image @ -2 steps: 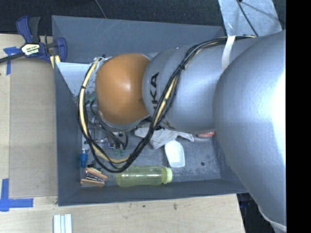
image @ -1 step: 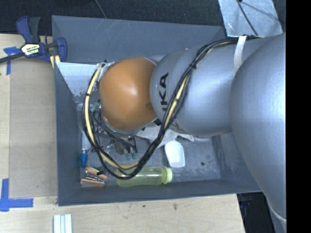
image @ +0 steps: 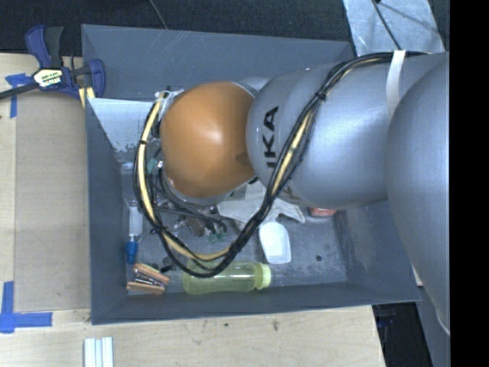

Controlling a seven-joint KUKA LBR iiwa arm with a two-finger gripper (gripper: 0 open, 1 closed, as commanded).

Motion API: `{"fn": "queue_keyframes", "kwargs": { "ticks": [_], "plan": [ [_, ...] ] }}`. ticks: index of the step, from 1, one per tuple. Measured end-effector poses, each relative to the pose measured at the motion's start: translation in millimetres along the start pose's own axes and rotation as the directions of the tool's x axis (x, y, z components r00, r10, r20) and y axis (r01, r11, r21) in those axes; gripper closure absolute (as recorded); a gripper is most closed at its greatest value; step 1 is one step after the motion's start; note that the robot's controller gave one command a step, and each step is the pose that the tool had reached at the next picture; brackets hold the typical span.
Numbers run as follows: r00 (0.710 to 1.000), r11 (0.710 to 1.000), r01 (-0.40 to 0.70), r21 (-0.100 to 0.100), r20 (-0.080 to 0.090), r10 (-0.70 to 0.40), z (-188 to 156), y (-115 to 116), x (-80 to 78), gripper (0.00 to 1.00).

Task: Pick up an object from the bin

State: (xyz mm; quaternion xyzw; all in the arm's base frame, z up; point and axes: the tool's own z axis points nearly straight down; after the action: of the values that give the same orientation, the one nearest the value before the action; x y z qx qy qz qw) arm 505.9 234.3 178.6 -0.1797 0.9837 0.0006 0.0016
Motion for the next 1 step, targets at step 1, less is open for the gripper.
{"fn": "queue_keyframes", "kwargs": {
  "ticks": [1],
  "plan": [
    [0.964, 0.964, -0.267, 0.001, -0.004, 0.267, -48.8, -7.2, -11.5, 0.00]
  ]
}}
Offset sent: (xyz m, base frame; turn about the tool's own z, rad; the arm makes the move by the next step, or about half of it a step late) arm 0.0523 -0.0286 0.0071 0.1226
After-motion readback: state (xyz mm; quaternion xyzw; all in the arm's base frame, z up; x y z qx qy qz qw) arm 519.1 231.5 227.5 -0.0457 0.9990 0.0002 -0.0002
